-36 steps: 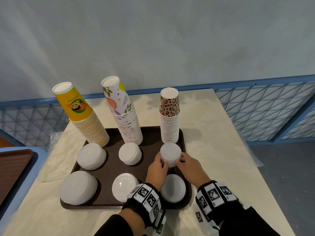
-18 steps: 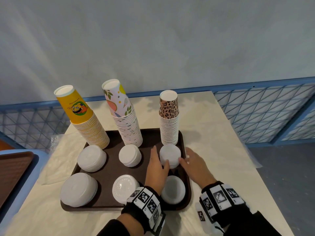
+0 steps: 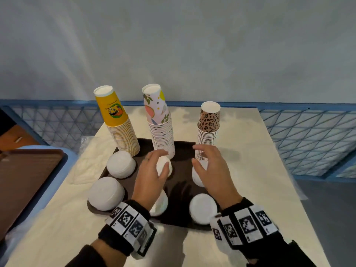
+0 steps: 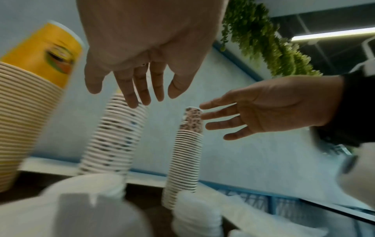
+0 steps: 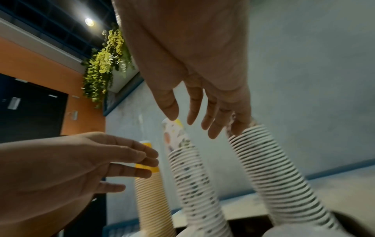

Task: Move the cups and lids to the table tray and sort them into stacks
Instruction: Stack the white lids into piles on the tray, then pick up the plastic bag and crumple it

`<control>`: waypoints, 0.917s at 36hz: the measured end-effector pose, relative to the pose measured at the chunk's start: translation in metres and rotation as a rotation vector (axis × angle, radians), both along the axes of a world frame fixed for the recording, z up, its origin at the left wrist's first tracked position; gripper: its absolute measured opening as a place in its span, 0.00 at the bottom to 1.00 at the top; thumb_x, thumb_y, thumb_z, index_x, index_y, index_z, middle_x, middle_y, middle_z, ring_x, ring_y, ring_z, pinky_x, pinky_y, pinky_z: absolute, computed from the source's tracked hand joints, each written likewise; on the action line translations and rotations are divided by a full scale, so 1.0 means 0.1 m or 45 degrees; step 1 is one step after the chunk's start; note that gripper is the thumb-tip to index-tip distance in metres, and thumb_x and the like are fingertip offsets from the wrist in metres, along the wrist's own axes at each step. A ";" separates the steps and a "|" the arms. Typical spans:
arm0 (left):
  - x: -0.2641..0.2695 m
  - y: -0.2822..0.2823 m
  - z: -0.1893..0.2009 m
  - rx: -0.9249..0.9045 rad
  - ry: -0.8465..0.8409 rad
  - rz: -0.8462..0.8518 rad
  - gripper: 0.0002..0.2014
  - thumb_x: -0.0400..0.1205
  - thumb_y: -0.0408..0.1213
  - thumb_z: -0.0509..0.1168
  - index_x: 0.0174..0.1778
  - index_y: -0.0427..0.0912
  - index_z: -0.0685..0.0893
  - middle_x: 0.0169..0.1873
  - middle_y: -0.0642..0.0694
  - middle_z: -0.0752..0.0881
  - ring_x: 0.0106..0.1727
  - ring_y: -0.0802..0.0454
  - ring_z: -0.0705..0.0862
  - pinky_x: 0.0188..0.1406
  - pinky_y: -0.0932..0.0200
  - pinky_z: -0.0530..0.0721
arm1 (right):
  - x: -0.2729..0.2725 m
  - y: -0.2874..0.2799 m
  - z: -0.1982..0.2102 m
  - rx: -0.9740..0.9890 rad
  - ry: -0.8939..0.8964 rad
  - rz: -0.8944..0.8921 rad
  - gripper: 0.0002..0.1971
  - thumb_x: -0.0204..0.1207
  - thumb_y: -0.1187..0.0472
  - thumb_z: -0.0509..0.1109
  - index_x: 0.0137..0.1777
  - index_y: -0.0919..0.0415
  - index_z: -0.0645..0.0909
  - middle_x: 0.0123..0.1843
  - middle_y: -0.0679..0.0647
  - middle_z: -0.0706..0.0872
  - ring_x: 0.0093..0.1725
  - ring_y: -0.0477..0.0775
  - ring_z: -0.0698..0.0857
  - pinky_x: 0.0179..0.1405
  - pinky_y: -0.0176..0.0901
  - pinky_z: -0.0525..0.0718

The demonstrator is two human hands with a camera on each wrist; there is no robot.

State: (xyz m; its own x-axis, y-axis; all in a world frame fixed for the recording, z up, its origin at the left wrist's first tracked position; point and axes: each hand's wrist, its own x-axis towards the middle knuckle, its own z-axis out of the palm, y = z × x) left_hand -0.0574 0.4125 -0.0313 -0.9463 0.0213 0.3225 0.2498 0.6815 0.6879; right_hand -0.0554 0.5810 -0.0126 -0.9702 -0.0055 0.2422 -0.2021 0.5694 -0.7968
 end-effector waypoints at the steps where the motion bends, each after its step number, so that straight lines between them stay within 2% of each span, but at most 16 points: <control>1: 0.00 -0.11 -0.01 -0.013 -0.007 0.051 0.12 0.82 0.35 0.62 0.61 0.46 0.79 0.59 0.51 0.80 0.59 0.57 0.77 0.60 0.62 0.74 | 0.01 -0.12 -0.03 0.002 -0.019 0.039 0.17 0.77 0.63 0.68 0.66 0.57 0.77 0.65 0.53 0.78 0.63 0.51 0.79 0.63 0.33 0.73; 4: -0.02 -0.46 -0.04 -0.012 -0.045 0.213 0.12 0.81 0.34 0.63 0.61 0.42 0.80 0.59 0.49 0.80 0.59 0.56 0.75 0.59 0.63 0.70 | 0.05 -0.47 -0.11 0.048 -0.082 0.149 0.18 0.77 0.62 0.67 0.67 0.56 0.75 0.67 0.52 0.76 0.66 0.50 0.77 0.69 0.39 0.74; 8: -0.15 -1.00 -0.16 -0.069 -0.086 0.344 0.14 0.79 0.32 0.65 0.62 0.39 0.80 0.62 0.42 0.80 0.65 0.46 0.76 0.62 0.62 0.69 | 0.06 -0.92 -0.16 0.087 -0.142 0.260 0.18 0.78 0.62 0.66 0.68 0.55 0.74 0.69 0.51 0.74 0.67 0.49 0.75 0.66 0.34 0.71; 11: -0.26 -1.41 -0.29 -0.056 -0.204 0.463 0.19 0.79 0.31 0.65 0.66 0.36 0.77 0.66 0.37 0.76 0.68 0.41 0.74 0.67 0.52 0.72 | 0.03 -1.24 -0.17 0.097 -0.153 0.312 0.18 0.78 0.63 0.66 0.68 0.57 0.74 0.69 0.53 0.74 0.68 0.50 0.74 0.70 0.37 0.70; 16: -0.42 -2.19 -0.48 -0.028 -0.448 0.623 0.23 0.78 0.30 0.66 0.69 0.33 0.72 0.70 0.30 0.72 0.72 0.35 0.70 0.71 0.44 0.69 | -0.11 -2.02 -0.16 0.216 -0.214 0.316 0.20 0.78 0.62 0.66 0.70 0.56 0.72 0.71 0.55 0.72 0.70 0.54 0.73 0.74 0.44 0.70; 22: -0.58 -2.81 -0.67 -0.159 -0.689 0.471 0.29 0.79 0.33 0.65 0.76 0.39 0.66 0.73 0.30 0.68 0.73 0.35 0.69 0.72 0.47 0.68 | -0.32 -2.93 -0.24 0.466 -0.416 0.352 0.24 0.82 0.58 0.61 0.76 0.61 0.64 0.76 0.59 0.66 0.75 0.59 0.69 0.75 0.49 0.68; 28: -0.76 -3.12 -0.80 -0.225 -0.855 0.234 0.23 0.81 0.33 0.63 0.73 0.42 0.70 0.68 0.32 0.72 0.69 0.38 0.73 0.67 0.53 0.71 | -0.46 -3.64 -0.46 0.781 -0.626 0.265 0.20 0.81 0.61 0.61 0.72 0.66 0.65 0.74 0.62 0.68 0.72 0.62 0.72 0.69 0.51 0.71; 31: -0.79 -3.21 -0.84 -0.209 -0.875 0.155 0.24 0.79 0.32 0.65 0.72 0.41 0.70 0.69 0.34 0.70 0.67 0.38 0.76 0.66 0.55 0.72 | -0.45 -3.82 -0.54 1.023 -0.758 0.196 0.22 0.82 0.58 0.59 0.73 0.66 0.65 0.77 0.65 0.65 0.76 0.64 0.66 0.76 0.54 0.62; 33: -0.81 -3.23 -0.86 -0.170 -0.876 0.109 0.29 0.78 0.33 0.68 0.75 0.41 0.66 0.71 0.34 0.68 0.70 0.39 0.73 0.69 0.54 0.70 | -0.44 -3.89 -0.55 1.166 -0.806 0.166 0.24 0.82 0.57 0.57 0.75 0.67 0.64 0.79 0.67 0.62 0.79 0.66 0.62 0.79 0.58 0.56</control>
State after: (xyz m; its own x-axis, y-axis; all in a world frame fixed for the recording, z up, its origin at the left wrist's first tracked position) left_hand -0.1379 0.0894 -0.1176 -0.9345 -0.0644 -0.3500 -0.2701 0.7687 0.5798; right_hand -0.0997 0.1924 -0.0679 -0.8960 -0.0390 -0.4424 -0.0098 0.9976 -0.0681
